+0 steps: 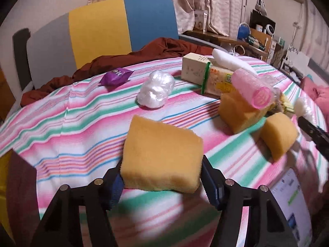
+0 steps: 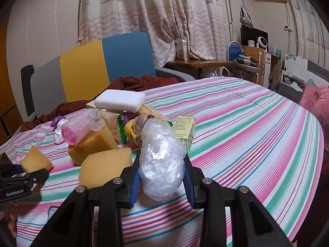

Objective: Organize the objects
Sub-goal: 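Grasp a yellow sponge with the left tool while the right tool holds the bag, then carry both items over the gold tray and release the sponge from the left tool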

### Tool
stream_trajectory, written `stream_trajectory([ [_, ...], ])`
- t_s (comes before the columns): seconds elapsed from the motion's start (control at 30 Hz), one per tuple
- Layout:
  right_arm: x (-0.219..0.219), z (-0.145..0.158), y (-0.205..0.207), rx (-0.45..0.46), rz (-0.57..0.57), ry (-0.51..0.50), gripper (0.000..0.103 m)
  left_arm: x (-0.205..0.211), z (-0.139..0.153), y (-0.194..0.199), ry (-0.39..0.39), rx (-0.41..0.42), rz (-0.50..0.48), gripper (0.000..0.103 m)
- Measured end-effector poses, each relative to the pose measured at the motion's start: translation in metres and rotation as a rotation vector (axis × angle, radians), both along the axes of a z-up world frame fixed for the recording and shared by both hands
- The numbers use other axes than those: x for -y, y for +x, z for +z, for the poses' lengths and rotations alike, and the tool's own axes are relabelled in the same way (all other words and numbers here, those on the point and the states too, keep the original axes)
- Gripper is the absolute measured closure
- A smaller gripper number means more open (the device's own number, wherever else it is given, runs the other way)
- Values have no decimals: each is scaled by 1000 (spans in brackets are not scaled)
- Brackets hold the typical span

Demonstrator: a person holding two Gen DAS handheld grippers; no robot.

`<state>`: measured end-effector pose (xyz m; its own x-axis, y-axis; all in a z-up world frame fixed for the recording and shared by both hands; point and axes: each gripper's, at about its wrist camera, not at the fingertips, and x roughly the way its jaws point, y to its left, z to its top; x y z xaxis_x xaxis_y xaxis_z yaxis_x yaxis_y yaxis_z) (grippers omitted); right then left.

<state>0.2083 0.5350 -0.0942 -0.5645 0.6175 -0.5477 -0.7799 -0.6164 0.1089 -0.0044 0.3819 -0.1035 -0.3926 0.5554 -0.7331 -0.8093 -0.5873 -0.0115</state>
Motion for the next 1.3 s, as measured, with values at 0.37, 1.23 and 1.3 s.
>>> stream_trajectory([
  [0.37,2,0,1,-4,2,7,67,65,41,54,151,32,-6,36],
  [1.23,117,97,-18,-211,356,-53,67,301,40,-22,116,149,506,34],
  [1.3,138,102,-31,-213,427,-63,67,312,34,-25,95,151,535,34],
])
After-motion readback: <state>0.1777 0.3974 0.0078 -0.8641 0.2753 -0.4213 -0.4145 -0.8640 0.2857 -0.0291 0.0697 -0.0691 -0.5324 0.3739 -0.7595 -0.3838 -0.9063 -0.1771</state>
